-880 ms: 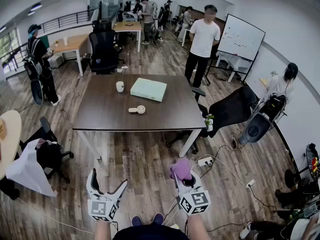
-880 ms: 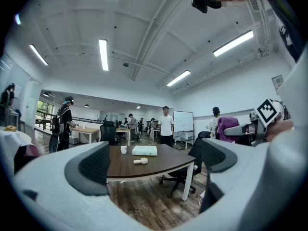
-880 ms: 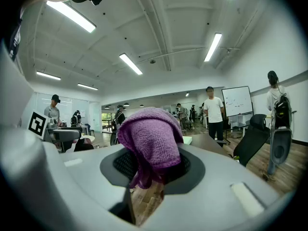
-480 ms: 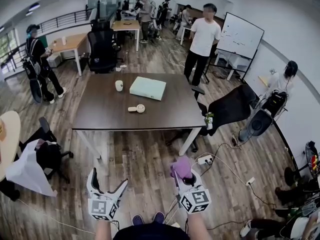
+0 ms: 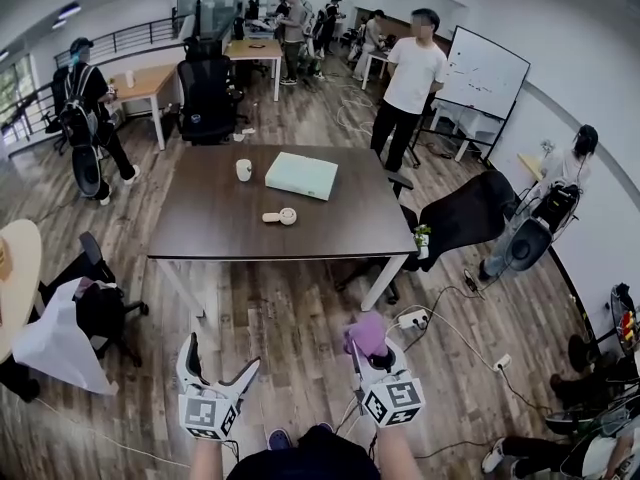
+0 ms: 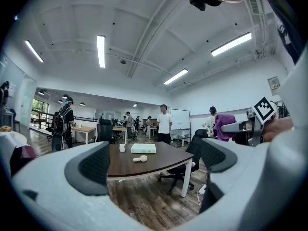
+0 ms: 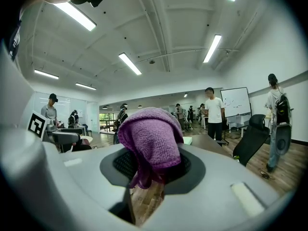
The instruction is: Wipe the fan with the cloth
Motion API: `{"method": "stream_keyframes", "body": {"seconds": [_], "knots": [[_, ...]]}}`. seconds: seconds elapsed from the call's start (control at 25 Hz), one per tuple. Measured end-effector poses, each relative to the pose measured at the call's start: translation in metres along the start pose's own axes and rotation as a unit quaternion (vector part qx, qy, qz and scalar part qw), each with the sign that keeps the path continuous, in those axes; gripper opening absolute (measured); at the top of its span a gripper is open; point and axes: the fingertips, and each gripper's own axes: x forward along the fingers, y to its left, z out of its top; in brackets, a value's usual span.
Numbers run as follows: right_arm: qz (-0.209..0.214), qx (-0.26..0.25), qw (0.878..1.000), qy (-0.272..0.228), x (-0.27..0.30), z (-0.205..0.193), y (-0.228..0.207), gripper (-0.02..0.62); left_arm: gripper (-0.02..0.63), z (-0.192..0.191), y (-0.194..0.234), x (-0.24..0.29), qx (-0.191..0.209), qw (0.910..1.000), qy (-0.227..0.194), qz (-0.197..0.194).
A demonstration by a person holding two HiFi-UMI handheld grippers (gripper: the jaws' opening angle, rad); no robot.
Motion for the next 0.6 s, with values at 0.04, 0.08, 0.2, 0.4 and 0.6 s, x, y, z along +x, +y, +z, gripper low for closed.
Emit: {"method": "stream_keyframes", "body": {"seconds": [0.04, 0.08, 0.2, 0.4, 0.6], "knots": [[-0.002, 0.000, 1.000, 0.000, 0.001, 0.000, 0.002, 0.138, 0.581, -0.001, 0.002, 0.000, 0.001, 1.0000, 0.001, -0.002], [-0.002, 0.000, 1.000, 0.000, 0.001, 0.000, 0.005, 0.138, 0.581, -0.001, 0.004, -0.001, 0.002, 1.0000, 0.003, -0.005], [-0.003, 0.000, 1.000, 0.003, 0.004, -0.003, 0.013, 0.138, 0.581, -0.004, 0.010, -0.002, 0.002, 0.9999, 0.008, -0.010], [-0.002, -0.001, 1.000, 0.004, 0.012, -0.005, 0.021, 0.138, 0.581, -0.005, 0.018, 0.001, 0.004, 0.9998, 0.010, -0.015], [0.000, 0.002, 1.000, 0.001, 0.028, -0.006, 0.011, 0.138, 0.581, -0.006, 0.022, 0.018, 0.007, 0.9998, 0.010, -0.014]]}}
